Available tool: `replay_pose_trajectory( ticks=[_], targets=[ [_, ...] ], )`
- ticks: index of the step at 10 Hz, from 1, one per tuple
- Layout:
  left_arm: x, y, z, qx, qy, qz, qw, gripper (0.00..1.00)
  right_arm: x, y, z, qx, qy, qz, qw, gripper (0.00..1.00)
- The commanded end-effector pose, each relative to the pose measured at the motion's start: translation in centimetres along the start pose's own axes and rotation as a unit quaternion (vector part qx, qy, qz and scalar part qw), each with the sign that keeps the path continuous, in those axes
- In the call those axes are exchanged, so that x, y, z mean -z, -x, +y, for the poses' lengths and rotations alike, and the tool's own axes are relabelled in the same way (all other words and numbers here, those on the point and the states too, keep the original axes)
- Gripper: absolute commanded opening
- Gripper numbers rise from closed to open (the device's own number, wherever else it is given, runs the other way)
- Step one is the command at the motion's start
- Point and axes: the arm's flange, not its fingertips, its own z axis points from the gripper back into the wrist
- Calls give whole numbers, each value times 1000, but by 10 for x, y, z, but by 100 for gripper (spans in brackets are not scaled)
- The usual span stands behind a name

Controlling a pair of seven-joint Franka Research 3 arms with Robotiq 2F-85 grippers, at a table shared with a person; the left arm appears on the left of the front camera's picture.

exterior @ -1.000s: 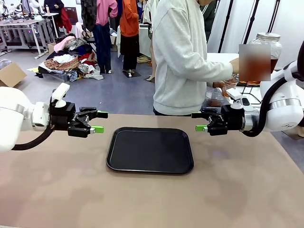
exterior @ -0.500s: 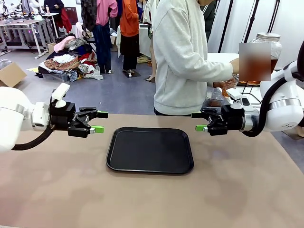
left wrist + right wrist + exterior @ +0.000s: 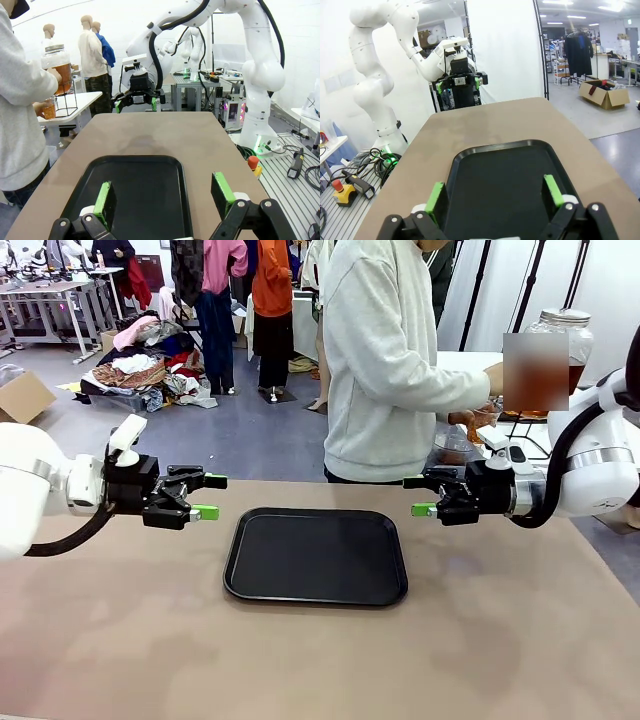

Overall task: Pour the drink into the iced cup.
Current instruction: Open the gripper to release the iced cup you were holding.

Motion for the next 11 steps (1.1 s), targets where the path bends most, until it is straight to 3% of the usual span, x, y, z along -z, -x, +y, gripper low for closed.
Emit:
replay_pose_trajectory(
  ticks=[1, 11],
  targets=[
    [0, -1, -2, 5, -2, -2, 1000, 100, 0, -2, -1, 1, 1, 3, 1000, 100],
    [0, -1, -2, 5, -2, -2, 1000, 100, 0, -2, -1, 1, 1, 3, 1000, 100]
  ],
)
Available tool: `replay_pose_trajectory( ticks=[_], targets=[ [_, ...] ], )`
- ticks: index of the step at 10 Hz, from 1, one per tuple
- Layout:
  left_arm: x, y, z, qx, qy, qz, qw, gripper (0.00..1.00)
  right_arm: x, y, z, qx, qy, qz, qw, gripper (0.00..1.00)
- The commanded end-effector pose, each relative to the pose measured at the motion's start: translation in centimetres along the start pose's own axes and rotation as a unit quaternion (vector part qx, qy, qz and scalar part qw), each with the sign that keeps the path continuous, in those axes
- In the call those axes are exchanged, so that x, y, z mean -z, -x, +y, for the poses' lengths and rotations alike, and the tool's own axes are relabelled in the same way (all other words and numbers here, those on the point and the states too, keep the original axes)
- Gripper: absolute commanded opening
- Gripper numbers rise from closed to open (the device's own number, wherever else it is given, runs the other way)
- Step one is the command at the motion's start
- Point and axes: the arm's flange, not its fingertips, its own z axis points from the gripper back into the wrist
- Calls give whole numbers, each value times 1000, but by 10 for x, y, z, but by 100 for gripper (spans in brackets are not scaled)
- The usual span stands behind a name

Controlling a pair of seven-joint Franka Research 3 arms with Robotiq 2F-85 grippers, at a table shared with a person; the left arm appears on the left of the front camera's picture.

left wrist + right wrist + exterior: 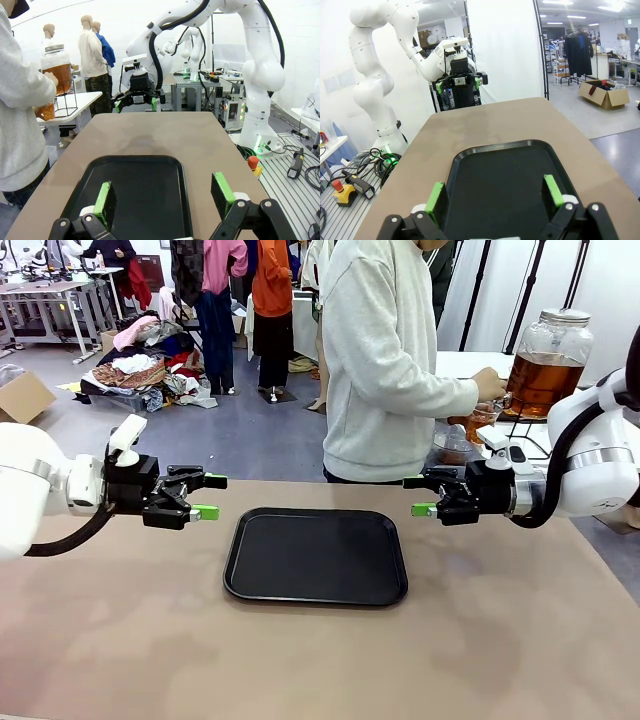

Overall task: Pour the drink into the iced cup.
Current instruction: Open the gripper to release the iced cup you were holding.

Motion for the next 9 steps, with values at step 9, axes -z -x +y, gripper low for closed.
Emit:
replay_pose_trajectory(
  ticks=[9],
  targets=[
    [0, -1, -2, 5, -2, -2, 1000, 100, 0, -2, -1, 1, 1, 3, 1000, 100]
  ],
)
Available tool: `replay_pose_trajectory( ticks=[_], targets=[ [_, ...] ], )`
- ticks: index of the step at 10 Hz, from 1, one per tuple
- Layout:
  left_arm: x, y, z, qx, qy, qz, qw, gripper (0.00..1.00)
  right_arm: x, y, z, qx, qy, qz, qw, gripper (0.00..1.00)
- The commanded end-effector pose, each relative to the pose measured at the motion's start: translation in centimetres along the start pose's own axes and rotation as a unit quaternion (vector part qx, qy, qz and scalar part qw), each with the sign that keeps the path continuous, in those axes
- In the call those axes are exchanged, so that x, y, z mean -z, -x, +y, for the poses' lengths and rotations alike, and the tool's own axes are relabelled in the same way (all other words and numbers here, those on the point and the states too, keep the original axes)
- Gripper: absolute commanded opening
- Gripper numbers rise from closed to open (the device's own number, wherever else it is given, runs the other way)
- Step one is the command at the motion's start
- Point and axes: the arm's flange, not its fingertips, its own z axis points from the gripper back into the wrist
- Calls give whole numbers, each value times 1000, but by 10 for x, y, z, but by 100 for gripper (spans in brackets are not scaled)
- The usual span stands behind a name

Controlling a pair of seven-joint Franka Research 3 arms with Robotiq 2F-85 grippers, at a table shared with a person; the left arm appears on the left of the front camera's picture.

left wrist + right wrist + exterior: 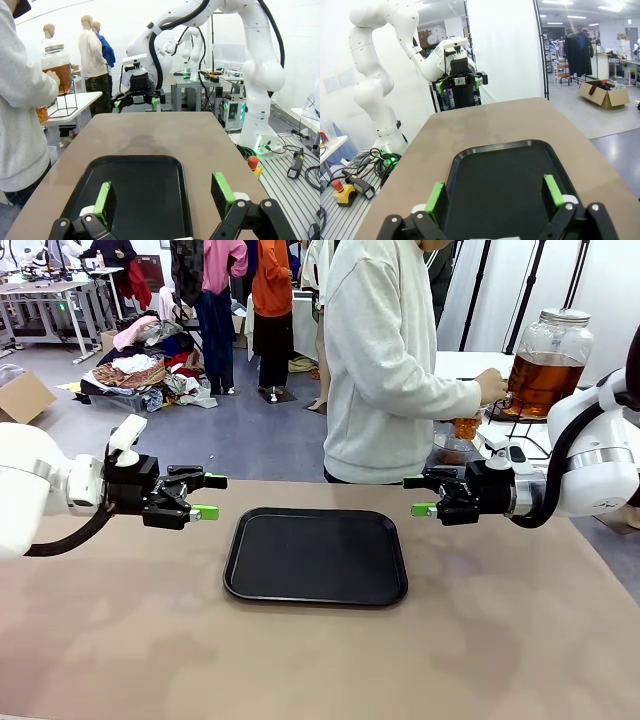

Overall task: Pour the drink into the iced cup.
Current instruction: Open the gripper to release the iced cup you were holding.

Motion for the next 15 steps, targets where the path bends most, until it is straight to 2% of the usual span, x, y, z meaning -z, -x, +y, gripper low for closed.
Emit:
replay_pose_trajectory(
  ticks=[1, 15],
  targets=[
    [0, -1, -2, 5, -2, -2, 1000, 100, 0, -2, -1, 1, 1, 3, 1000, 100],
    [0, -1, -2, 5, -2, -2, 1000, 100, 0, -2, -1, 1, 1, 3, 1000, 100]
  ],
)
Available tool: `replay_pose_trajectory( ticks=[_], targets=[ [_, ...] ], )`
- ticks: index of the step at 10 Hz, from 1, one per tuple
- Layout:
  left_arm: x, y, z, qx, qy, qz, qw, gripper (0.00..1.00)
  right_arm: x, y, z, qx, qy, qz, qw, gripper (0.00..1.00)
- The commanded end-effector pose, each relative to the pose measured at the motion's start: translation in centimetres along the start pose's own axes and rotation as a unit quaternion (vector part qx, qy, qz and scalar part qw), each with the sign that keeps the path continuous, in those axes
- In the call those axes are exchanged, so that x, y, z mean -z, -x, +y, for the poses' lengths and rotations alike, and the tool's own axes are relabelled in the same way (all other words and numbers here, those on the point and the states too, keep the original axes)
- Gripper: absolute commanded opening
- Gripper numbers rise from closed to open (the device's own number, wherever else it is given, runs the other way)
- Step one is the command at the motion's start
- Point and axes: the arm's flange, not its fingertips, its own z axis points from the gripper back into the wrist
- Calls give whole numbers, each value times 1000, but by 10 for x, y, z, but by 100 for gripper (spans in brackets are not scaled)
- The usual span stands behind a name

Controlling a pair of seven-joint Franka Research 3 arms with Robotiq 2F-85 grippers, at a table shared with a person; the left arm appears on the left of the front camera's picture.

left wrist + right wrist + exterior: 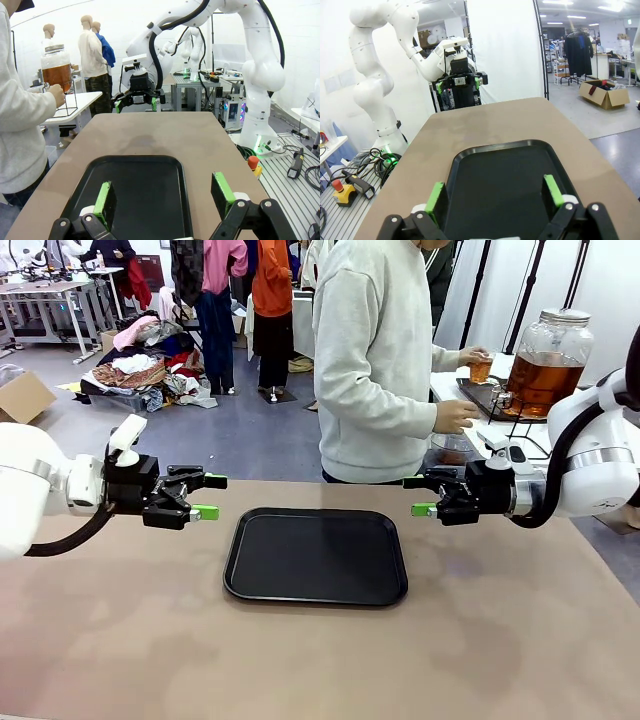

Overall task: Pour the drink into the iced cup.
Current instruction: Open the gripper to release the iced cup you were holding.

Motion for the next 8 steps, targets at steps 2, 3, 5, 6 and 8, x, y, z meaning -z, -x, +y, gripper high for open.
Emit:
replay_pose_trajectory(
  ticks=[2, 3, 5, 6, 8],
  targets=[
    [0, -1, -2, 5, -2, -2, 1000, 100, 0, -2, -1, 1, 1, 3, 1000, 100],
    [0, -1, -2, 5, -2, -2, 1000, 100, 0, -2, -1, 1, 1, 3, 1000, 100],
    [0, -1, -2, 5, -2, -2, 1000, 100, 0, -2, -1, 1, 1, 3, 1000, 100],
    [0, -1, -2, 5, -2, -2, 1000, 100, 0, -2, -1, 1, 1, 3, 1000, 100],
    [0, -1, -2, 5, -2, -2, 1000, 100, 0, -2, -1, 1, 1, 3, 1000, 100]
  ],
)
